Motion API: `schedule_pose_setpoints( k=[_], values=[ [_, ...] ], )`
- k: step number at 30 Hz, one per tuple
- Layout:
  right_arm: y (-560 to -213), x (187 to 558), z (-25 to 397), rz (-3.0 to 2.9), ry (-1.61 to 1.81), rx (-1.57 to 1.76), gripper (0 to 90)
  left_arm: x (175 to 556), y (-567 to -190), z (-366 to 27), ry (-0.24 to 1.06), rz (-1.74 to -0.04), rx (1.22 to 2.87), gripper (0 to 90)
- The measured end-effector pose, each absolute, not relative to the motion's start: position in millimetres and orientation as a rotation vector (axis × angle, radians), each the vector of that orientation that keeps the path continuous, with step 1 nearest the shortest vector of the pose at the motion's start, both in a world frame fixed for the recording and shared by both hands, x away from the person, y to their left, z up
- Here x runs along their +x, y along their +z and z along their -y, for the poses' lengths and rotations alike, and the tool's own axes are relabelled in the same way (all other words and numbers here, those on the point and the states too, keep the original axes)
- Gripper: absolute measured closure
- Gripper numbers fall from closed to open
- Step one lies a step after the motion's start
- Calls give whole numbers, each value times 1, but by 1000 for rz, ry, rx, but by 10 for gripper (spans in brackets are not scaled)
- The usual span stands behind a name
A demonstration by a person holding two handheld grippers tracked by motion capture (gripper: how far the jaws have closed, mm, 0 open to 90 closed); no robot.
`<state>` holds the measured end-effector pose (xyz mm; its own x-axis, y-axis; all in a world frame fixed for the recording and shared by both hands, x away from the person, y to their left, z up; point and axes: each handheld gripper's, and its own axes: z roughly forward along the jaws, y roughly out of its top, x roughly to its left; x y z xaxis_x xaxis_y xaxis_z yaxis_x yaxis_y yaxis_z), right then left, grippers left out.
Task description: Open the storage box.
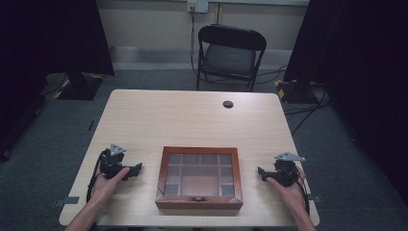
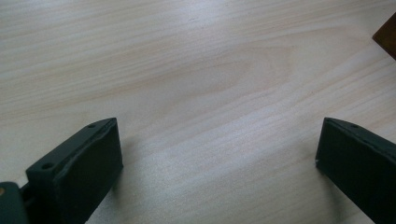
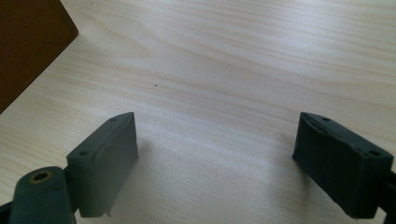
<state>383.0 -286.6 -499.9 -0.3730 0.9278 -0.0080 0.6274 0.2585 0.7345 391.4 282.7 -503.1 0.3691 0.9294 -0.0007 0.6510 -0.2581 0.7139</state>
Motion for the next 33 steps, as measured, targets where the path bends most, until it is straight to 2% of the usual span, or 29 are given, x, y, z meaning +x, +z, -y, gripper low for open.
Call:
schedule_pose_setpoints(
  k=[4,13,15,33],
  values=[
    [-499,383,287,-2092,910,1415,148,391,-503,-283,571,-1361,2004,0],
    [-479,377,286,-2097,1023,1415,278,391,-503,-283,570,-1361,2004,0],
    [-472,374,284,-2111,1060,1396,329,391,-503,-283,570,-1361,2005,0],
    [-431,352,245,-2295,1322,1161,547,391,-503,-283,571,-1361,2005,0]
  ],
)
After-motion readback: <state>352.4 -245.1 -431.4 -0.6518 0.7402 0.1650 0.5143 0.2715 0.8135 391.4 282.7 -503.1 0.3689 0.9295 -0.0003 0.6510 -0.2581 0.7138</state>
